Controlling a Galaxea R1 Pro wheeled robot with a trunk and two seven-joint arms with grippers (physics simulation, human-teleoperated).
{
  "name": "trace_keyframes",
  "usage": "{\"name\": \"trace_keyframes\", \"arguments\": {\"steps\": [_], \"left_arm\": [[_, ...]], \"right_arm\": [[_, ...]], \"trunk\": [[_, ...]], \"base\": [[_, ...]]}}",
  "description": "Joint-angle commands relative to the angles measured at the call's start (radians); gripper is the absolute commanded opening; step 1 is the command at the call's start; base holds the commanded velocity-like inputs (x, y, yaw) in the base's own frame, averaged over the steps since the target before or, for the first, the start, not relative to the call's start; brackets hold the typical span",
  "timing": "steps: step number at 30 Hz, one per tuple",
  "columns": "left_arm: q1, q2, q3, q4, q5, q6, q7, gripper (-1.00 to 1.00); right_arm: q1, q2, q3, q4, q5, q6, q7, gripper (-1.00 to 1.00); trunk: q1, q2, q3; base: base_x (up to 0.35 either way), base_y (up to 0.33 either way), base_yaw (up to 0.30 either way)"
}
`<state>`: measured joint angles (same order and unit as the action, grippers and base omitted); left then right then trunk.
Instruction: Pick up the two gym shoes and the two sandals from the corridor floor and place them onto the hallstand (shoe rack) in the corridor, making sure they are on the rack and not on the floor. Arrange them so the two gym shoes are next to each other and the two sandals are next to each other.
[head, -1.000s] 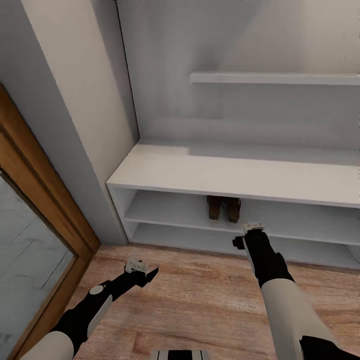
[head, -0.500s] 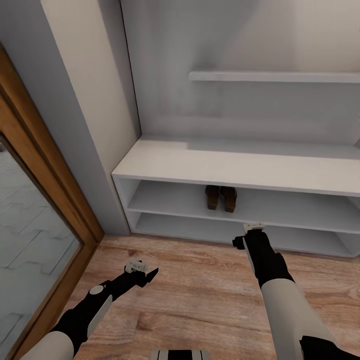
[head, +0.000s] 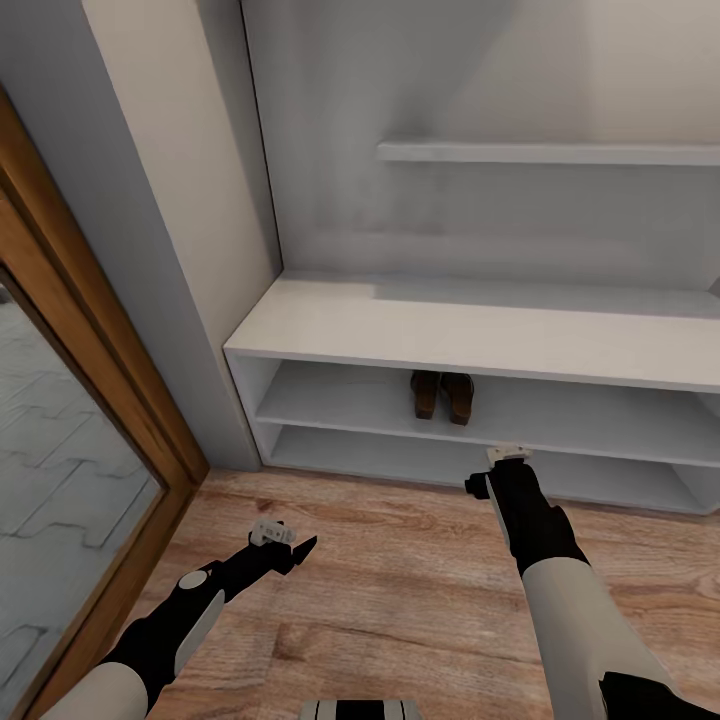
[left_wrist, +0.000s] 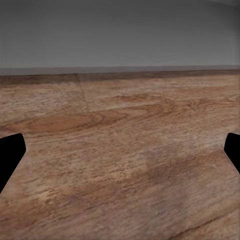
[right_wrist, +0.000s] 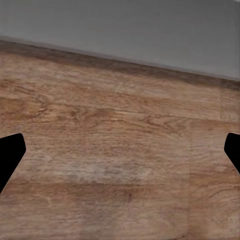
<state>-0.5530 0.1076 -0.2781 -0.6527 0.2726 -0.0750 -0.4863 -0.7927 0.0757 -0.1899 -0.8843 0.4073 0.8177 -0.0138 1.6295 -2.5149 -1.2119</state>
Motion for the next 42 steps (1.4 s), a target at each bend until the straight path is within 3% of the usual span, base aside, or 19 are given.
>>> {"name": "trace_keyframes", "arguments": {"steps": [1, 10, 28, 31, 34, 37, 42], "left_arm": [[-0.001, 0.001, -0.006, 0.001, 0.006, -0.005, 0.001, 1.0], [-0.001, 0.003, -0.006, 0.001, 0.005, -0.006, 0.001, 1.0], [-0.001, 0.003, -0.005, 0.001, 0.004, -0.005, 0.0, 1.0], [-0.001, 0.003, -0.004, 0.001, 0.005, -0.005, 0.0, 1.0], [-0.001, 0.003, -0.004, 0.001, 0.005, -0.005, 0.0, 1.0], [-0.001, 0.003, -0.004, 0.001, 0.005, -0.005, 0.0, 1.0], [-0.001, 0.003, -0.004, 0.001, 0.005, -0.005, 0.0, 1.0]], "right_arm": [[-0.001, 0.001, -0.002, -0.001, -0.001, 0.003, -0.001, 1.0], [0.009, 0.002, -0.001, -0.002, -0.003, 0.0, 0.001, 1.0], [0.012, 0.003, -0.003, -0.013, -0.005, -0.006, 0.006, 1.0], [0.013, 0.003, -0.003, -0.01, -0.006, -0.065, 0.006, 1.0], [0.013, 0.003, -0.003, -0.002, -0.007, -0.228, 0.006, 1.0], [0.023, 0.003, -0.003, 0.022, -0.007, -0.339, 0.005, 1.0], [0.058, 0.003, -0.003, 0.193, -0.008, -0.429, 0.006, 1.0]], "trunk": [[0.0, 0.0, -0.001], [0.0, 0.0, -0.001], [-0.008, 0.004, 0.082], [-0.01, 0.005, 0.098], [-0.011, 0.005, 0.114], [-0.012, 0.006, 0.131], [-0.015, 0.007, 0.158]], "base": [[0.0, 0.0, 0.0], [0.0, 0.0, 0.0], [0.0, 0.0, -0.04], [0.0, 0.0, -0.099], [0.0, 0.0, -0.1], [0.0, 0.0, -0.101], [0.0, 0.0, -0.101]]}}
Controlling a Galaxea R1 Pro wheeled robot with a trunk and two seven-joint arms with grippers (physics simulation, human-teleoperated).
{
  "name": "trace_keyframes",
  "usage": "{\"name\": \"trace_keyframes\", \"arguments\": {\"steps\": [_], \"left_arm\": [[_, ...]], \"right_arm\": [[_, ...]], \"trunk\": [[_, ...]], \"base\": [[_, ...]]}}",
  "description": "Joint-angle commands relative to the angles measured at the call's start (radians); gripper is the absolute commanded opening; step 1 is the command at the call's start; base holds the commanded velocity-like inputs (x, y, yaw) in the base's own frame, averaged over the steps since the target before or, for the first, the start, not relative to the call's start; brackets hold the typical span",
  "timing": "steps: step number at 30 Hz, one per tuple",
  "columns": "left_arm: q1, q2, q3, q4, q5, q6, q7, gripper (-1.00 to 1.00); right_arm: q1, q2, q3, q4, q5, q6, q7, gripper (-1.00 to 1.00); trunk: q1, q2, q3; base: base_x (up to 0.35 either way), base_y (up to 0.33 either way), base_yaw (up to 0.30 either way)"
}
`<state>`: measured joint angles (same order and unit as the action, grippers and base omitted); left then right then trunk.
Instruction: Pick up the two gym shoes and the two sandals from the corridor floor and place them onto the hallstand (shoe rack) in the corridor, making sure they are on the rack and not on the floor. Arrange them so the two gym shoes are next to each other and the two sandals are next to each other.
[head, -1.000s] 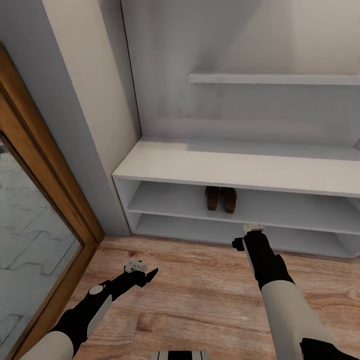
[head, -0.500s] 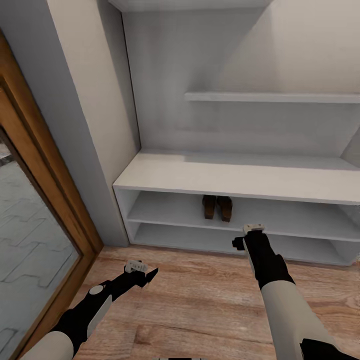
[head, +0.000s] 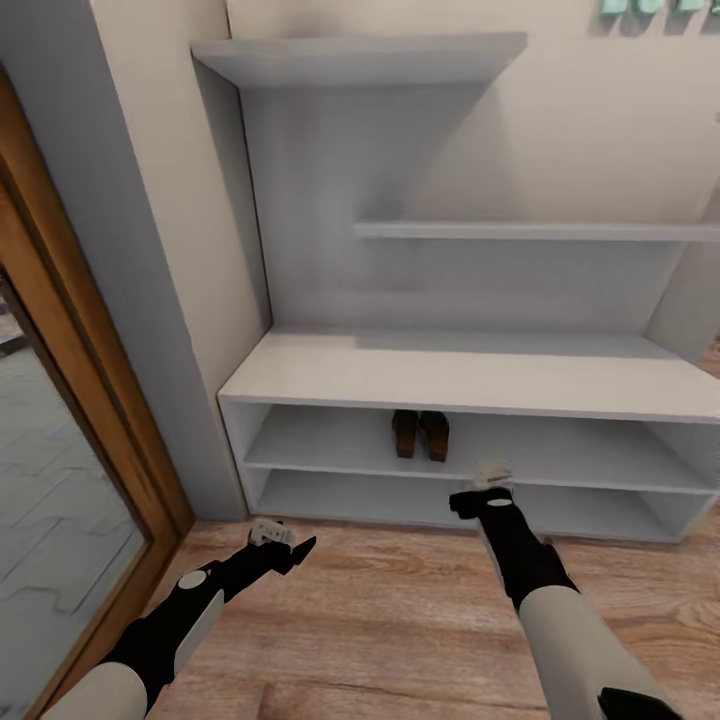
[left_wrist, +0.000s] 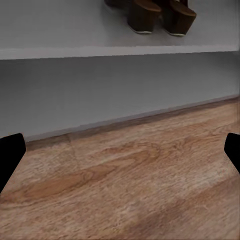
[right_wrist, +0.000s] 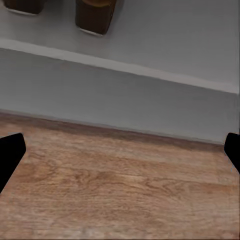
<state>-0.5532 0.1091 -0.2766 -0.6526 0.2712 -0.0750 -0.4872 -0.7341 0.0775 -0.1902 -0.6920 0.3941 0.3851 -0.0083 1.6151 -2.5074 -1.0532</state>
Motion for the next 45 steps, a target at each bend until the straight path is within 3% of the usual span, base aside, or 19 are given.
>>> {"name": "trace_keyframes", "arguments": {"steps": [1, 3, 9, 12, 18, 24, 28, 45], "left_arm": [[-0.001, 0.001, -0.006, 0.001, 0.006, -0.005, 0.001, 1.0], [-0.001, 0.001, -0.006, 0.001, 0.006, -0.005, 0.001, 1.0], [-0.001, 0.001, -0.006, 0.001, 0.006, -0.005, 0.001, 1.0], [-0.001, 0.002, -0.006, 0.001, 0.006, -0.005, 0.001, 1.0], [-0.001, 0.002, -0.006, 0.001, 0.006, -0.005, 0.001, 1.0], [-0.001, 0.002, -0.006, 0.001, 0.008, -0.004, 0.002, 1.0], [-0.001, 0.003, -0.006, 0.001, 0.008, -0.004, 0.002, 1.0], [-0.001, 0.005, -0.006, 0.001, 0.008, -0.005, 0.005, 1.0]], "right_arm": [[0.001, 0.001, -0.003, 0.023, 0.005, -0.003, 0.0, 1.0], [0.002, 0.001, -0.003, 0.068, 0.005, -0.021, 0.0, 1.0], [0.005, 0.001, -0.003, 0.344, 0.003, -0.232, -0.004, 1.0], [0.005, 0.001, -0.003, 0.416, -0.004, -0.283, -0.004, 1.0], [0.012, -0.002, -0.003, 0.578, -0.09, -0.337, -0.003, 1.0], [0.056, -0.004, -0.003, 0.617, -0.156, -0.343, -0.003, 1.0], [0.061, -0.003, -0.003, 0.621, -0.163, -0.344, -0.004, 1.0], [0.062, -0.004, -0.009, 0.62, -0.166, -0.343, -0.004, 1.0]], "trunk": [[-0.001, 0.0, 0.005], [-0.002, 0.0, 0.016], [-0.002, 0.001, 0.029], [-0.002, 0.001, 0.034], [-0.002, 0.001, 0.043], [-0.003, 0.001, 0.061], [-0.005, 0.002, 0.08], [-0.005, 0.002, 0.092]], "base": [[0.0, 0.0, -0.101], [0.0, 0.0, -0.101], [0.0, 0.0, -0.101], [0.0, 0.0, -0.102], [0.0, 0.0, -0.102], [0.0, 0.0, -0.102], [0.0, 0.0, -0.065], [0.0, 0.0, -0.125]]}}
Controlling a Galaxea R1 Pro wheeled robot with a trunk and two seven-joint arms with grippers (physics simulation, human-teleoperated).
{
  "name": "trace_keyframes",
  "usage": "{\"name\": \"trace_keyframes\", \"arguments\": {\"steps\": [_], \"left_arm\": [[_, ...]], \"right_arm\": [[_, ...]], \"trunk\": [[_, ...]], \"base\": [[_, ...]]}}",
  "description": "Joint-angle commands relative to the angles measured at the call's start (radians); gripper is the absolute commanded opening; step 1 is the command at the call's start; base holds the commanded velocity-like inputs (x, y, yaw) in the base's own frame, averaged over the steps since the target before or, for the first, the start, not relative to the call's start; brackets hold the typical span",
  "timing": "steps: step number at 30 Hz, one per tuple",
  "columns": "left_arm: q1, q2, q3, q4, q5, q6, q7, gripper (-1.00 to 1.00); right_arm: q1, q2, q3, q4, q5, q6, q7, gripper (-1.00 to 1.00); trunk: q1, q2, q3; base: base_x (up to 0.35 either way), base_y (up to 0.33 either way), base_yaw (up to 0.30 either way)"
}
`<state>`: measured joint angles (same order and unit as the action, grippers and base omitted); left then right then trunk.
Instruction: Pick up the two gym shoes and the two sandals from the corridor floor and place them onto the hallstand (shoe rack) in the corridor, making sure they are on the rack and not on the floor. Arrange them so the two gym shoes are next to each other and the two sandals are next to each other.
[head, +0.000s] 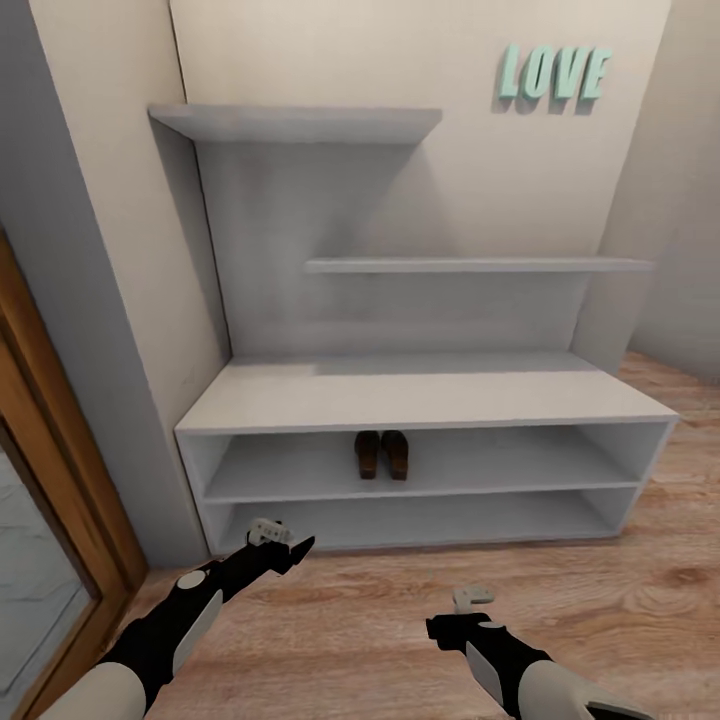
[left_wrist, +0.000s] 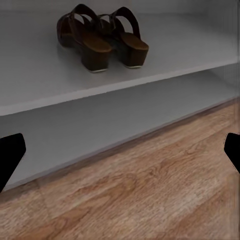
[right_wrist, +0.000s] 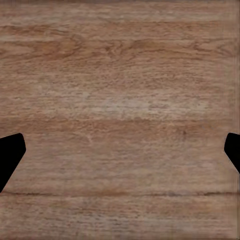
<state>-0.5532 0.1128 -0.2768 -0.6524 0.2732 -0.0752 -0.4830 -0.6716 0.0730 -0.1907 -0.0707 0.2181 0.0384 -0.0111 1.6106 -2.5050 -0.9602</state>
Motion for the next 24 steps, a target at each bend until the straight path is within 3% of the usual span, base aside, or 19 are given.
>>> {"name": "trace_keyframes", "arguments": {"steps": [1, 10, 15, 24], "left_arm": [[-0.001, 0.001, -0.005, 0.001, 0.006, -0.005, 0.001, 1.0], [-0.001, 0.0, -0.005, 0.051, 0.004, -0.024, 0.003, 1.0], [-0.001, -0.001, -0.005, 0.061, 0.005, -0.063, 0.002, 1.0], [-0.001, -0.002, -0.005, 0.068, 0.006, -0.078, 0.002, 1.0]], "right_arm": [[0.0, 0.001, -0.008, -0.001, 0.01, 0.004, -0.001, 1.0], [0.0, 0.001, -0.01, -0.001, 0.01, 0.005, -0.001, 1.0], [0.0, 0.001, -0.01, -0.001, 0.01, 0.005, -0.001, 1.0], [0.0, 0.001, -0.01, -0.001, 0.01, 0.005, -0.002, 1.0]], "trunk": [[0.0, 0.0, 0.0], [0.0, 0.0, 0.011], [0.0, 0.0, 0.016], [0.0, 0.0, 0.027]], "base": [[0.0, 0.0, -0.219], [0.025, -0.068, -0.221], [0.056, -0.281, -0.222], [0.009, -0.338, -0.222]]}}
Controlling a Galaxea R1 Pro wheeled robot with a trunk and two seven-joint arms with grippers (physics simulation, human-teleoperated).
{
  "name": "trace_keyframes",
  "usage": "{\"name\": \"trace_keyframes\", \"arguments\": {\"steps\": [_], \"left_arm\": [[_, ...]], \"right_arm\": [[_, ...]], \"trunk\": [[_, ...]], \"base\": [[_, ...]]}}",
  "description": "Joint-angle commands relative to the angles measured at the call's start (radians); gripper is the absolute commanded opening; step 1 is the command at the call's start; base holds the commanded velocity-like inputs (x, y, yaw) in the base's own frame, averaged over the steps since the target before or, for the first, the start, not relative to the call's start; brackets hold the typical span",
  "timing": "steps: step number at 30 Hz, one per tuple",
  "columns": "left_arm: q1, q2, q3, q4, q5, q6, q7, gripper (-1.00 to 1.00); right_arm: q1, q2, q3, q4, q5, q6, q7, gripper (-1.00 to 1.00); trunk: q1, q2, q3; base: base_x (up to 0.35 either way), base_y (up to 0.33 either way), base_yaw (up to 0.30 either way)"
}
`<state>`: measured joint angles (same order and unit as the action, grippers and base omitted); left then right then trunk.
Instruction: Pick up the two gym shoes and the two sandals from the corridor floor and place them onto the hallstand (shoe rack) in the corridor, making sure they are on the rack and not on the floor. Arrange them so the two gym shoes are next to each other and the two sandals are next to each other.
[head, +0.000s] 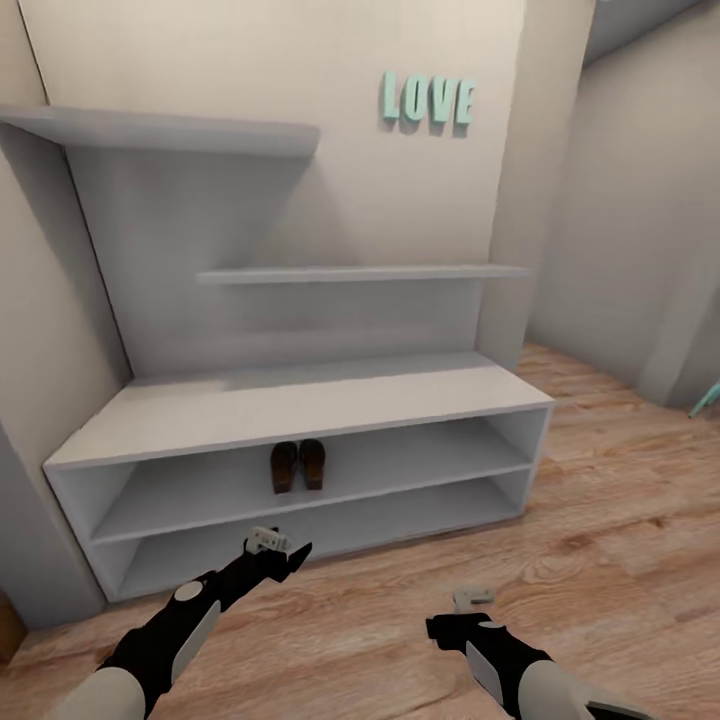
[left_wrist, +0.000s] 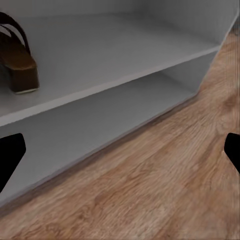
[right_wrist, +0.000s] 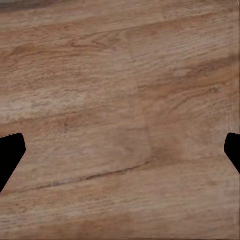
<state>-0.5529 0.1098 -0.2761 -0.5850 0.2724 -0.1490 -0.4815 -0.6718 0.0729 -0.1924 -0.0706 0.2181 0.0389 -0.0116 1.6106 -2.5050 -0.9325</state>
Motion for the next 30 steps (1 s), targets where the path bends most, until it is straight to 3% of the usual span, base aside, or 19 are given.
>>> {"name": "trace_keyframes", "arguments": {"steps": [1, 5, 13, 21, 30], "left_arm": [[-0.001, 0.002, -0.006, 0.003, 0.007, -0.004, 0.001, 1.0], [-0.001, 0.001, -0.006, 0.016, 0.007, -0.006, 0.001, 1.0], [-0.001, 0.001, -0.006, 0.019, 0.007, -0.006, 0.001, 1.0], [-0.001, 0.001, -0.006, 0.019, 0.007, -0.006, 0.001, 1.0], [-0.001, 0.001, -0.006, 0.019, 0.007, -0.006, 0.001, 1.0]], "right_arm": [[0.0, 0.001, -0.008, -0.002, 0.01, 0.004, -0.001, 1.0], [0.0, 0.001, -0.009, -0.002, 0.008, 0.004, -0.002, 1.0], [0.0, 0.001, -0.007, -0.002, -0.081, 0.004, -0.002, 1.0], [0.0, 0.001, -0.007, -0.002, -0.089, 0.004, -0.002, 1.0], [0.0, 0.001, -0.007, -0.002, -0.089, 0.004, -0.002, 1.0]], "trunk": [[0.0, 0.0, 0.0], [0.0, 0.0, 0.005], [0.0, 0.0, 0.014], [0.0, 0.0, 0.023], [0.0, 0.0, 0.029]], "base": [[0.001, -0.346, -0.222], [0.0, -0.347, -0.222], [0.0, -0.342, -0.222], [0.0, -0.297, -0.223], [0.0, -0.089, -0.27]]}}
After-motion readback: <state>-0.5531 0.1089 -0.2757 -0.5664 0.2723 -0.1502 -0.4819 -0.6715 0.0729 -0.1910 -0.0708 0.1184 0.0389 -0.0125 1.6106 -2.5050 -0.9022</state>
